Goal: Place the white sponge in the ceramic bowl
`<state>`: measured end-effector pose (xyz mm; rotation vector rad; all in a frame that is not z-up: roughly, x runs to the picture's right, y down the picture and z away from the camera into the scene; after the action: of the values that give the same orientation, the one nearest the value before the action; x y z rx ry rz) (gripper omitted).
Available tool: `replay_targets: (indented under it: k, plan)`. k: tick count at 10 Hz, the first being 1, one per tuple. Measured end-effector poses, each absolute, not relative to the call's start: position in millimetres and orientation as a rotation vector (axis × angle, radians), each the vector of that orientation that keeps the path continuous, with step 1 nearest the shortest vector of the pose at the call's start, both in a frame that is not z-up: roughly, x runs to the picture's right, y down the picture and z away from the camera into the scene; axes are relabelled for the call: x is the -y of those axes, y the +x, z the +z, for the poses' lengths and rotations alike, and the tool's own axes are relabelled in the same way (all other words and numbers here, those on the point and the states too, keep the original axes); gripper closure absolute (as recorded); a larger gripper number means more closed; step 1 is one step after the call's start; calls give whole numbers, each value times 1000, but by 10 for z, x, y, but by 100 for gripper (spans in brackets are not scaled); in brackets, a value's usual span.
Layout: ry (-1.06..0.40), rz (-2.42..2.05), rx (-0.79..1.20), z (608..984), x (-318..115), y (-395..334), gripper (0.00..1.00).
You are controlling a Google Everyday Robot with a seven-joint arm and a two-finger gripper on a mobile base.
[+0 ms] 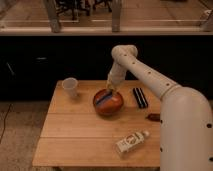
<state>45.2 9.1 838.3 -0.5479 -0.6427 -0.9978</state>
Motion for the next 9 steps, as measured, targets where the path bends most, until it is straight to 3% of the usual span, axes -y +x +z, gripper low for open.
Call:
replay_targets:
  k: [3,7,9]
  plan:
    - [-545,-1003,638,8381,-90,451,92]
    - [-541,-1007,626,8381,-87,456,92]
    - [-539,-1009,623,8382,-85,454,83]
